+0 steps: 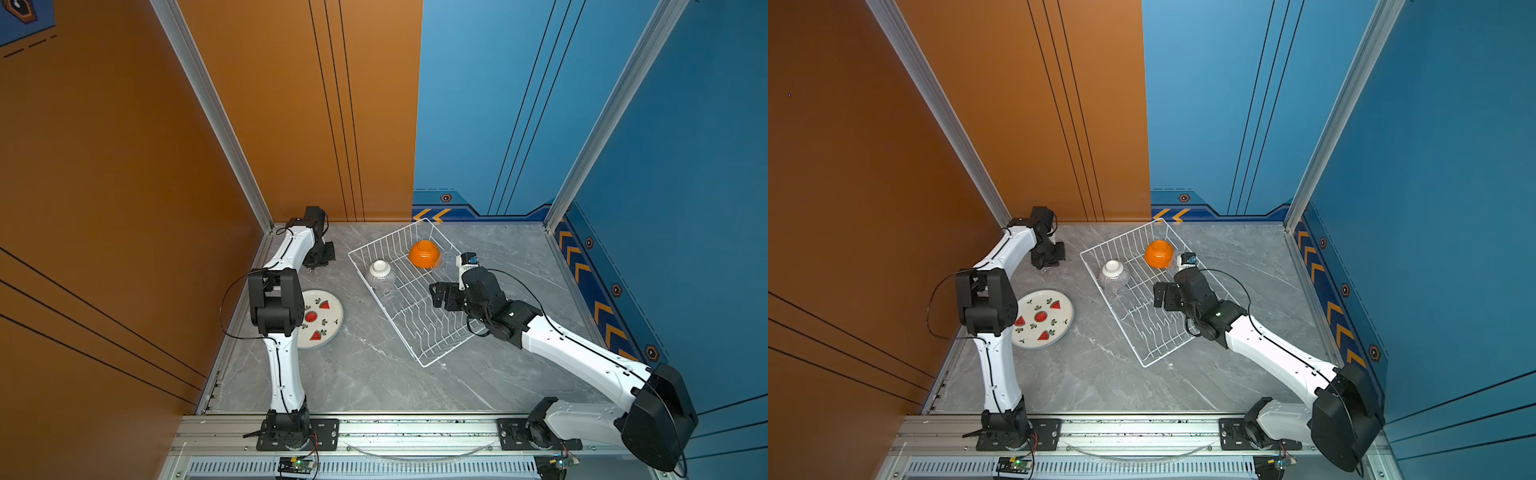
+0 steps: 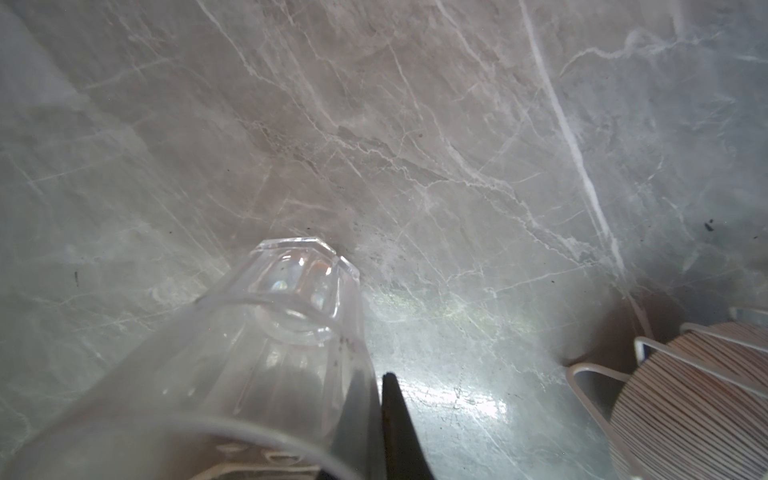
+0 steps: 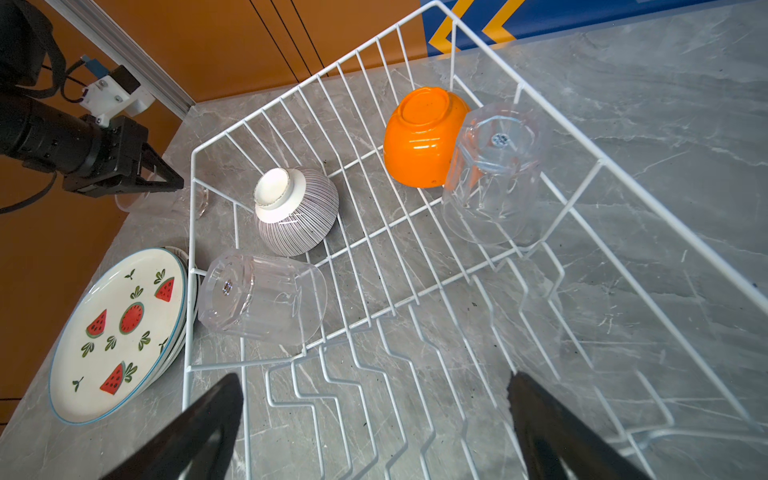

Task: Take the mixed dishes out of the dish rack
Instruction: 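Lower the cup onto the table and open the left gripper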

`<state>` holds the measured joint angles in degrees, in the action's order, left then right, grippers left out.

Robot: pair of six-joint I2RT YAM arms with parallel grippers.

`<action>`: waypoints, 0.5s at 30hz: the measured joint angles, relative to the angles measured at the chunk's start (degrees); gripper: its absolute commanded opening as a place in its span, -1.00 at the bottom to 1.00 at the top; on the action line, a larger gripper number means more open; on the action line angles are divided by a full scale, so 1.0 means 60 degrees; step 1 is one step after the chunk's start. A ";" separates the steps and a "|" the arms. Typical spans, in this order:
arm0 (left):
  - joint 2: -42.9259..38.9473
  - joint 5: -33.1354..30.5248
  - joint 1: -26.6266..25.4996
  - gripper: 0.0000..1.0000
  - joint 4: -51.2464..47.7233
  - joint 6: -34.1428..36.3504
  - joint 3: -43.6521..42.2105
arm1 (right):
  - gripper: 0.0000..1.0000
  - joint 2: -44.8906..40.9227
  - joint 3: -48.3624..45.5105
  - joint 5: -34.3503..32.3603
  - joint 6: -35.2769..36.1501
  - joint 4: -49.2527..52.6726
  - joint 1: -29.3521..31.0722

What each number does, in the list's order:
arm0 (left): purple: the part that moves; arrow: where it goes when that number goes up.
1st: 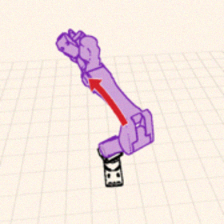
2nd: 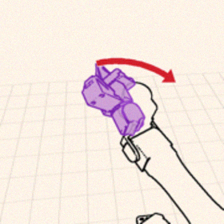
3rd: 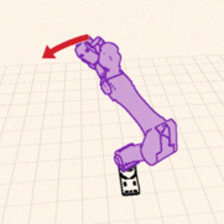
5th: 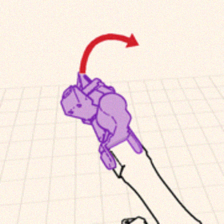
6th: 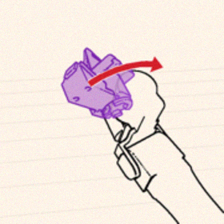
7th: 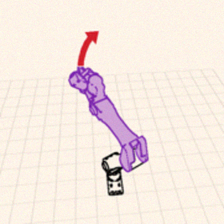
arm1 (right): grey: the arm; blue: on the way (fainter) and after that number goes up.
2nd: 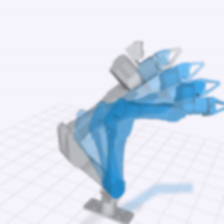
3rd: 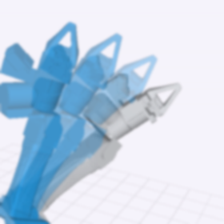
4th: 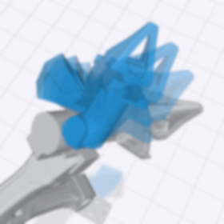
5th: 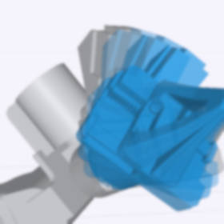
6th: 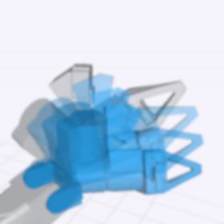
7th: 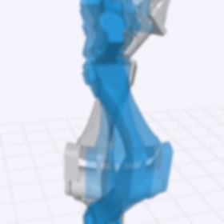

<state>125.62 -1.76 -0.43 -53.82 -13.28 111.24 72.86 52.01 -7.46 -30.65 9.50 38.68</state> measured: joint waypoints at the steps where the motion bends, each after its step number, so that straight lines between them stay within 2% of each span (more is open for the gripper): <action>1: 0.0022 0.0044 0.0000 -0.90 -0.0022 0.0000 -0.0004 | 1.00 0.0091 0.0000 0.0058 0.0000 -0.0025 0.0000; 4: 0.0033 0.0146 0.0004 -0.87 -0.0047 0.0000 0.0000 | 1.00 0.0299 0.0000 0.0211 -0.0004 -0.0022 0.0000; 5: 0.0033 0.0197 0.0007 -0.79 -0.0044 0.0000 0.0000 | 1.00 0.0335 0.0000 0.0219 -0.0007 -0.0022 0.0000; 7: 0.0033 0.0328 0.0011 -0.35 -0.0047 -0.0015 0.0000 | 1.00 0.0368 0.0000 0.0255 -0.0033 -0.0084 0.0000; 9: 0.0036 0.0423 0.0011 -0.10 -0.0040 -0.0073 0.0007 | 1.00 0.0393 0.0004 0.0288 -0.0040 -0.0186 0.0000; 12: 0.0033 0.0583 0.0011 0.42 -0.0044 -0.0106 0.0029 | 1.00 0.0455 0.0011 0.0324 -0.0040 -0.0262 0.0000; 15: 0.0033 0.0805 0.0047 0.61 -0.0044 -0.0164 0.0036 | 1.00 0.0466 0.0015 0.0397 -0.0040 -0.0270 0.0025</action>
<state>125.82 3.07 -0.14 -54.08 -14.26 111.46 75.66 52.10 -5.08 -30.89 7.88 38.83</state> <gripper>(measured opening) 0.765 0.998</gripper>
